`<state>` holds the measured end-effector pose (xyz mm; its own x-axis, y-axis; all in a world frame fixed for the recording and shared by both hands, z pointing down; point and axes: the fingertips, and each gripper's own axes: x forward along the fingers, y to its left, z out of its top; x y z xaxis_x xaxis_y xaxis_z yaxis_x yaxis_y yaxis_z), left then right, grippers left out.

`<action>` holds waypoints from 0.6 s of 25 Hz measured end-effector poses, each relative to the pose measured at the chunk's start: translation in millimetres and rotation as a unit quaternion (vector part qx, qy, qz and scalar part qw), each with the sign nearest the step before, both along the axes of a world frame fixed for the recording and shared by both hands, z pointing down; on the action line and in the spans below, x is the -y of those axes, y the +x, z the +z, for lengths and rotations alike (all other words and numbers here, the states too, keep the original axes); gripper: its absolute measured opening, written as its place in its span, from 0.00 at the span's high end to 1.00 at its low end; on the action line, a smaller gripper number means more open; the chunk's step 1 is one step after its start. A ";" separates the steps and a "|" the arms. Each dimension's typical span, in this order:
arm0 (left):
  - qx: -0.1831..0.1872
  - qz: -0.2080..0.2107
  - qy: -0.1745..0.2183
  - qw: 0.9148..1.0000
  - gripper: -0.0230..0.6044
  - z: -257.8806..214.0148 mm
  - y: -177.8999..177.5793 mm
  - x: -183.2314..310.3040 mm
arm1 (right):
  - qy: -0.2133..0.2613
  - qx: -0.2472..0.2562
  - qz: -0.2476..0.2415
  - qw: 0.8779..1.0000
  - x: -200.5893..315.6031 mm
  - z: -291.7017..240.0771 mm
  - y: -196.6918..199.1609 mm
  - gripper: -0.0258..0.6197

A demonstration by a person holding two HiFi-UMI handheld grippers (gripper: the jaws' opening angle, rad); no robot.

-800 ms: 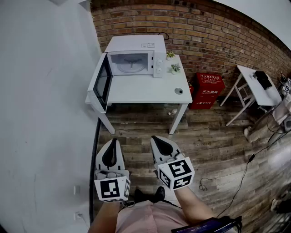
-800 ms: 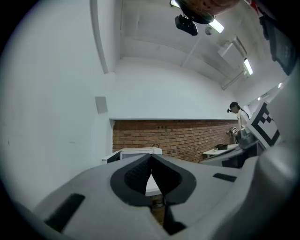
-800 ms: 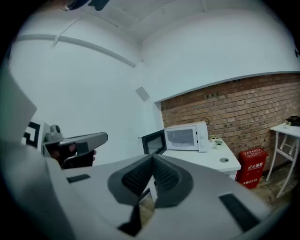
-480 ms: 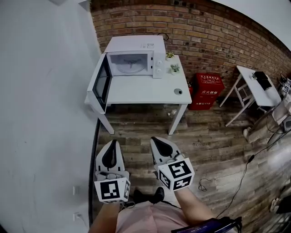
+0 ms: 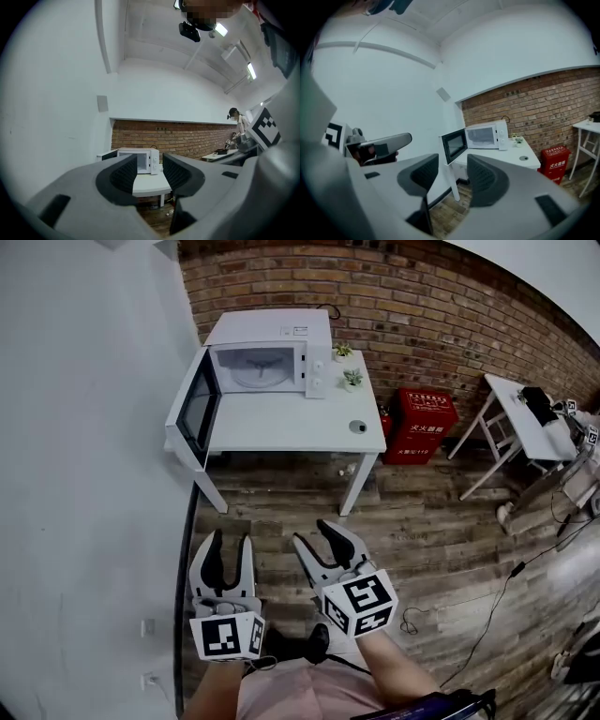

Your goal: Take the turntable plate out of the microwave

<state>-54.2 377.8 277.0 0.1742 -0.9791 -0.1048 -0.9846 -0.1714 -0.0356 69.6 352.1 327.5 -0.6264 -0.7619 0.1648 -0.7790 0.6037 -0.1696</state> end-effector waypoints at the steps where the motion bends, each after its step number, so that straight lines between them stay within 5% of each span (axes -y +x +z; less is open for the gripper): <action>1: 0.002 -0.002 -0.001 1.000 0.69 1.7 5.0 -0.5 | 0.002 -0.002 0.001 1.000 1.0 1.3 5.6 0.66; 15: 0.011 -0.017 -0.023 1.000 0.71 25.4 13.8 49.0 | -0.015 -0.001 0.005 1.000 67.9 19.7 23.3 0.69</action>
<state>-40.4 328.9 302.3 0.1416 -0.9884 -0.0554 -0.9890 -0.1389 -0.0504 92.9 284.2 347.2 -0.6188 -0.7626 0.1886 -0.7850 0.5911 -0.1854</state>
